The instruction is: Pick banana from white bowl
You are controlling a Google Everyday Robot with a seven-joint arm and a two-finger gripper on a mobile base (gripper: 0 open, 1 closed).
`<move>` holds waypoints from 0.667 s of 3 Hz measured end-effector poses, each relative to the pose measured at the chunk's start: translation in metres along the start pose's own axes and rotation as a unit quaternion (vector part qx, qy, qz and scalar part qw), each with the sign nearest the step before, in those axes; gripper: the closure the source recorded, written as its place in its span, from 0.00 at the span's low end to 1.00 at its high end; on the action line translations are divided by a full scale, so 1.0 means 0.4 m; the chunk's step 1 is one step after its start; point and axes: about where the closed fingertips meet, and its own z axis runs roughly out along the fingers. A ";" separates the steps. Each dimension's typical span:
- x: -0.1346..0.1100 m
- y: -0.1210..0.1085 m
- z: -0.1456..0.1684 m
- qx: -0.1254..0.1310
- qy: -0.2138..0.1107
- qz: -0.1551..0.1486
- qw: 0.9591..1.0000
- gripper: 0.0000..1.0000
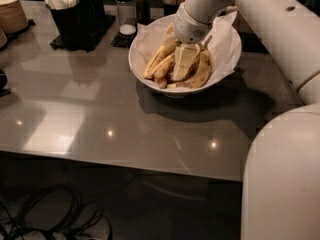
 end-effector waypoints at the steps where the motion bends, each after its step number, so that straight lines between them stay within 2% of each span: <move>1: 0.001 0.001 0.002 -0.002 0.000 0.000 1.000 0.23; 2: 0.007 -0.002 0.000 -0.003 0.002 -0.002 1.000 0.42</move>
Offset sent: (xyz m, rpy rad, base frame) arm 0.0016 -0.0102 0.0057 -0.0160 0.0000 0.0039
